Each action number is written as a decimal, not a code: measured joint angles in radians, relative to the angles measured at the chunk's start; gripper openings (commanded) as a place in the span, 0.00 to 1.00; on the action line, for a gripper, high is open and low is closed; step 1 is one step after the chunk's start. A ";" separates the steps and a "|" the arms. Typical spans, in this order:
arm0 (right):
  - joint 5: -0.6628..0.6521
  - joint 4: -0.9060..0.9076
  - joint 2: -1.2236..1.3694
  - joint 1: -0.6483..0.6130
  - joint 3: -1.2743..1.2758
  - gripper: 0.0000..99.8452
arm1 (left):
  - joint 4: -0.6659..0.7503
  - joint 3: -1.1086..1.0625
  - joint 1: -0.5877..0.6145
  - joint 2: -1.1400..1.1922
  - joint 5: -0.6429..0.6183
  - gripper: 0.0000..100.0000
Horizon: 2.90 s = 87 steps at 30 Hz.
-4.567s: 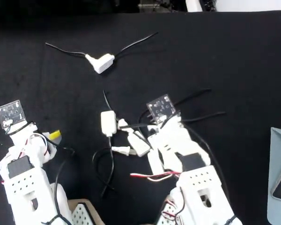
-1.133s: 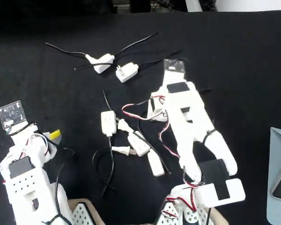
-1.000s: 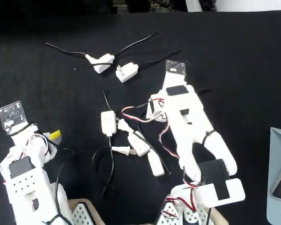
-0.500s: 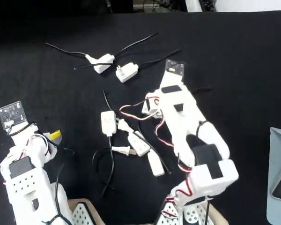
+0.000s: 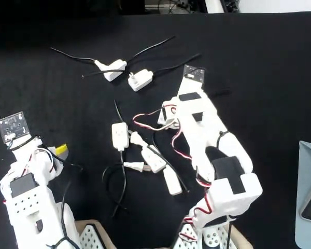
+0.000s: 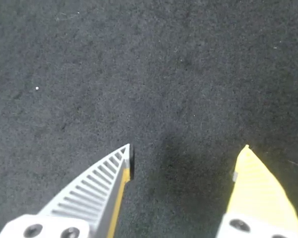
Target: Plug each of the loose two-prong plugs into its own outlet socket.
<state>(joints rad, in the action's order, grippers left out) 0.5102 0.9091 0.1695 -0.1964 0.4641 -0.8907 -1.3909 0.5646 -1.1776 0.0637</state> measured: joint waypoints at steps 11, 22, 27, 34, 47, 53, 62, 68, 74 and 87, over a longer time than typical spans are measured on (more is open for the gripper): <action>-0.394 0.267 -0.087 0.160 -0.003 0.02 | 0.003 0.000 0.000 0.000 0.000 0.33; -0.488 0.302 0.006 0.170 -0.044 0.12 | 0.003 0.000 0.000 0.000 0.000 0.33; -0.439 0.302 0.014 0.172 -0.086 0.11 | 0.003 0.000 0.000 0.000 0.000 0.33; -0.338 0.374 0.021 0.173 -0.173 0.12 | 0.003 0.000 0.000 0.000 0.000 0.33; -0.201 0.376 0.112 0.172 -0.195 0.17 | 0.003 0.000 0.000 0.000 0.000 0.33; -0.193 0.379 0.181 0.173 -0.275 0.06 | 0.003 0.000 0.000 0.000 0.000 0.33; -0.193 0.381 0.181 0.175 -0.296 0.11 | 0.003 0.000 0.000 0.000 0.000 0.33; -0.193 0.381 0.181 0.175 -0.296 0.06 | 0.003 0.000 0.000 0.000 0.000 0.33; -0.215 0.396 0.180 0.175 -0.296 0.01 | 0.003 0.000 0.000 0.000 0.000 0.33; -0.361 0.516 -0.238 0.126 -0.276 0.01 | 0.003 0.009 -0.072 0.000 0.000 0.33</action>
<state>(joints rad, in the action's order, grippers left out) 0.1496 1.4246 -0.0683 -0.0706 0.1880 -0.8876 -1.3817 0.4925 -1.1776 0.0637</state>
